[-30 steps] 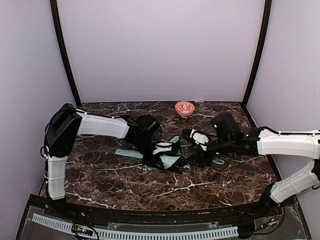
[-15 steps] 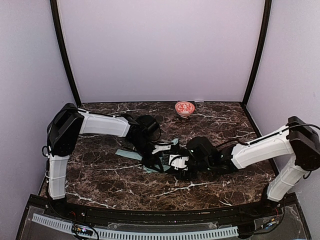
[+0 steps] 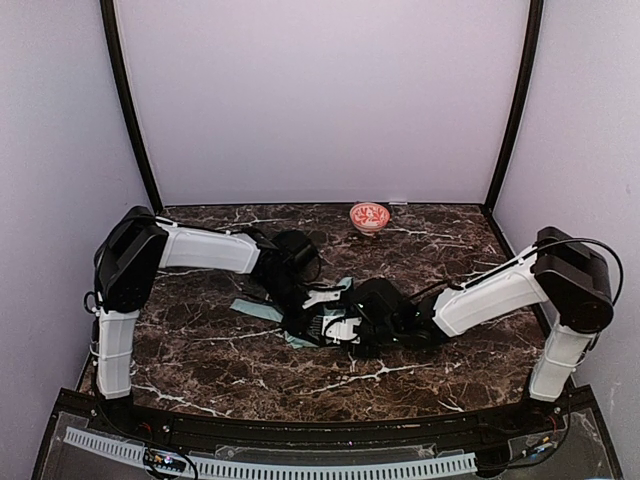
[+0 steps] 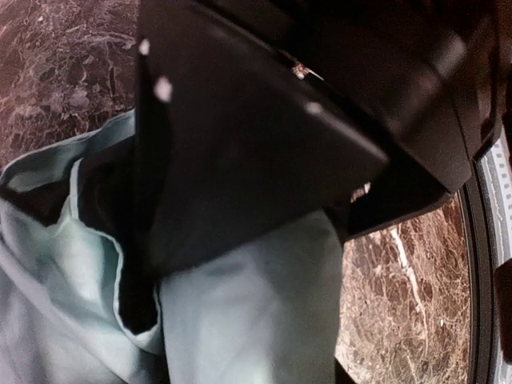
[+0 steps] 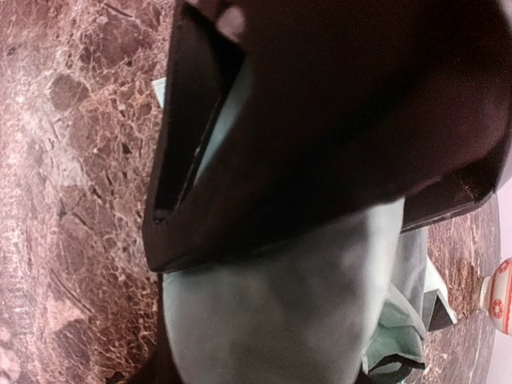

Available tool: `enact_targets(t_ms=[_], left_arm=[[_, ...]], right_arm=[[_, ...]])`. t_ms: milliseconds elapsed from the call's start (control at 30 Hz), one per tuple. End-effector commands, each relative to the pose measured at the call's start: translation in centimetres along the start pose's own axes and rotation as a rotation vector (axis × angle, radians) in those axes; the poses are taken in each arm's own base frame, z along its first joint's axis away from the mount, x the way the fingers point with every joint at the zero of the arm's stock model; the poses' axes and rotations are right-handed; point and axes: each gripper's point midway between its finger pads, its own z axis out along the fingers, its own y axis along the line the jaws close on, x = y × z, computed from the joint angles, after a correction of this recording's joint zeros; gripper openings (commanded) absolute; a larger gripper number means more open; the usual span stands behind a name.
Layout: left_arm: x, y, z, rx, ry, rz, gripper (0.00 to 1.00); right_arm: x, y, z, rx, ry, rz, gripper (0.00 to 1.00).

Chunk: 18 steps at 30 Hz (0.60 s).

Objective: Put away the umbrella

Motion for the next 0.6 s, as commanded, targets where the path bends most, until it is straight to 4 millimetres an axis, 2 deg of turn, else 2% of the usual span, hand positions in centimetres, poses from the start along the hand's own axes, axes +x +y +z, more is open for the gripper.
enact_targets(t_ms=[0, 67, 133, 167, 233, 267, 333, 400, 467, 567], left_arm=[[4.6, -2.0, 1.4, 0.102, 0.132, -0.157, 0.15], [3.3, -0.7, -0.1, 0.043, 0.071, -0.165, 0.34], [1.5, 1.5, -2.6, -0.08, -0.011, -0.163, 0.51], [0.7, 2.9, -4.5, -0.161, -0.063, -0.167, 0.57], [-1.5, 4.7, -8.3, -0.317, -0.184, -0.132, 0.63], [-2.5, 5.1, -10.1, -0.391, -0.247, -0.11, 0.67], [-4.8, 4.6, -13.7, -0.508, -0.38, -0.028, 0.74], [-6.9, 3.0, -17.0, -0.585, -0.503, 0.068, 0.8], [-8.0, 1.5, -18.8, -0.614, -0.579, 0.123, 0.8], [-8.0, 0.9, -19.8, -0.643, -0.6, 0.126, 0.79]], right_arm=[[0.6, -0.3, 0.1, 0.012, 0.04, 0.035, 0.23], [0.6, -0.9, -0.3, 0.03, 0.043, 0.06, 0.14], [0.6, -1.6, -0.8, 0.044, 0.039, 0.097, 0.09], [0.5, -2.1, -1.2, 0.053, 0.032, 0.121, 0.08], [0.2, -3.5, -2.0, 0.074, 0.01, 0.182, 0.05], [0.1, -4.4, -2.5, 0.089, -0.005, 0.22, 0.04], [-0.1, -6.5, -3.7, 0.125, -0.044, 0.314, 0.02], [-0.1, -8.7, -5.1, 0.154, -0.088, 0.407, 0.0], [-0.3, -11.5, -7.1, 0.199, -0.155, 0.488, 0.0], [-1.3, -14.3, -10.0, 0.239, -0.266, 0.563, 0.0]])
